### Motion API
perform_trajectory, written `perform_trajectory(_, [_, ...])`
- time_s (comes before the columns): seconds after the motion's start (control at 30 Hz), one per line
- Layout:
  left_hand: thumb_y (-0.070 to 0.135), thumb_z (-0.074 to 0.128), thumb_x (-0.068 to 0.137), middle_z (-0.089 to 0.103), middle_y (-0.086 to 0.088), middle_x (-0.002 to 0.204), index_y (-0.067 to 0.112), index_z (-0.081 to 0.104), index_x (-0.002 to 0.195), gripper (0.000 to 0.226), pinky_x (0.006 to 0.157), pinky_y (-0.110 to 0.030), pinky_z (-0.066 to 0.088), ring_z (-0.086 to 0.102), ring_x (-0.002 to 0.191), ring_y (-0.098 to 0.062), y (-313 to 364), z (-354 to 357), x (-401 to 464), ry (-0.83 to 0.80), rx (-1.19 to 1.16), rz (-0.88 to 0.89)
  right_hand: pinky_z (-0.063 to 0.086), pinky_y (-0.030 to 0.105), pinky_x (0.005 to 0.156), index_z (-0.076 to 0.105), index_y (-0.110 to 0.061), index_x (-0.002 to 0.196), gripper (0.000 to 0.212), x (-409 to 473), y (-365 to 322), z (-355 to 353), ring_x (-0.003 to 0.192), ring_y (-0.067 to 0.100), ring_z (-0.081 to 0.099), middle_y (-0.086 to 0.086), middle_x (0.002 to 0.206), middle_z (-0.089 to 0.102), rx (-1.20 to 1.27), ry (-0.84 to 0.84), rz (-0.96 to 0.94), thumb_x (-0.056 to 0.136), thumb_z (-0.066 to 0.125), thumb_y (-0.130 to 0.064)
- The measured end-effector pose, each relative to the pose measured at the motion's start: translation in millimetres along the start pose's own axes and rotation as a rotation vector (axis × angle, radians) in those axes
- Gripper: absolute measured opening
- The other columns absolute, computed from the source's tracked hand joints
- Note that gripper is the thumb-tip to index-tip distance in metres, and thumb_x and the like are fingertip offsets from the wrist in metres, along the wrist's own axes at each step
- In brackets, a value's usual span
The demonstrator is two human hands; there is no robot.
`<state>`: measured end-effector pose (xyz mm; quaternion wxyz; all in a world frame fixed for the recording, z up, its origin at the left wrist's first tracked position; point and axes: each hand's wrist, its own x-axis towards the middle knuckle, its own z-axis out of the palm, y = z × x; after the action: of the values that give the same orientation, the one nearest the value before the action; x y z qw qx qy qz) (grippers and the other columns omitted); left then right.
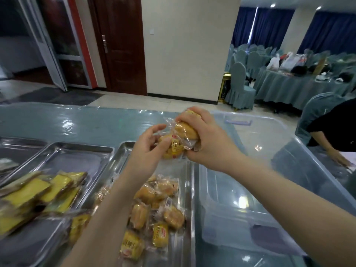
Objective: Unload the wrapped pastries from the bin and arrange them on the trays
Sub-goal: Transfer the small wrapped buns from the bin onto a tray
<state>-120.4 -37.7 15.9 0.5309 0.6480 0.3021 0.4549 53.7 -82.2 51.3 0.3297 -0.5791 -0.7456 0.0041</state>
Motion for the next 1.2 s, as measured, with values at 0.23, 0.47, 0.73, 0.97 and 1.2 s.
perform_trajectory(0.23, [0.028, 0.065, 0.086, 0.066, 0.004, 0.109, 0.039, 0.059, 0.113, 0.030, 0.074, -0.019, 0.051, 0.063, 0.099, -0.008, -57.2, -98.6, -46.5, 0.076, 0.093, -0.235, 0.044, 0.035, 0.095, 0.035, -0.042, 0.131, 0.077, -5.9, -46.3, 110.8, 0.118, 0.016, 0.044, -0.011, 0.137, 0.030, 0.117, -0.235, 0.131, 0.065, 0.074, -0.029])
perform_trajectory(0.47, [0.022, 0.064, 0.087, 0.062, 0.013, 0.113, 0.032, 0.055, 0.123, 0.039, 0.076, -0.014, 0.048, 0.057, 0.102, 0.001, -136.9, -149.6, -99.4, -0.034, 0.267, -0.447, 0.038, 0.035, 0.103, 0.025, -0.049, 0.138, 0.090, -62.0, -42.7, 207.5, 0.134, 0.015, 0.030, -0.013, 0.151, 0.018, 0.153, -0.457, 0.423, 0.065, 0.075, -0.035])
perform_trajectory(0.73, [0.031, 0.063, 0.085, 0.036, 0.013, 0.145, 0.045, 0.042, 0.131, 0.053, 0.108, -0.044, 0.032, 0.026, 0.138, -0.012, -195.7, -180.1, -132.3, 0.063, 0.660, -0.351, -0.021, 0.057, 0.105, -0.028, -0.058, 0.133, 0.126, -118.5, -43.0, 255.7, 0.123, 0.026, -0.052, -0.004, 0.138, -0.053, -0.217, -0.589, 0.496, 0.061, 0.075, -0.062])
perform_trajectory(0.97, [0.050, 0.056, 0.083, 0.031, 0.030, 0.135, 0.048, 0.030, 0.139, 0.062, 0.110, -0.040, 0.024, 0.023, 0.132, 0.001, -217.7, -178.0, -137.9, -0.148, 0.647, -0.436, -0.012, 0.062, 0.108, -0.028, -0.056, 0.134, 0.139, -106.9, -39.1, 286.7, 0.125, 0.027, -0.049, -0.006, 0.136, -0.055, -0.212, -0.608, 0.614, 0.046, 0.078, -0.067])
perform_trajectory(1.2, [0.035, 0.057, 0.089, 0.049, 0.028, 0.118, 0.044, 0.046, 0.127, 0.041, 0.074, -0.009, 0.035, 0.048, 0.106, 0.005, -197.8, -190.1, -139.4, 0.007, 0.568, -0.513, -0.012, 0.061, 0.107, -0.030, -0.044, 0.138, 0.141, -61.4, -15.3, 285.1, 0.130, 0.034, -0.041, 0.005, 0.139, -0.052, -0.338, -0.623, 0.607, 0.056, 0.084, -0.051])
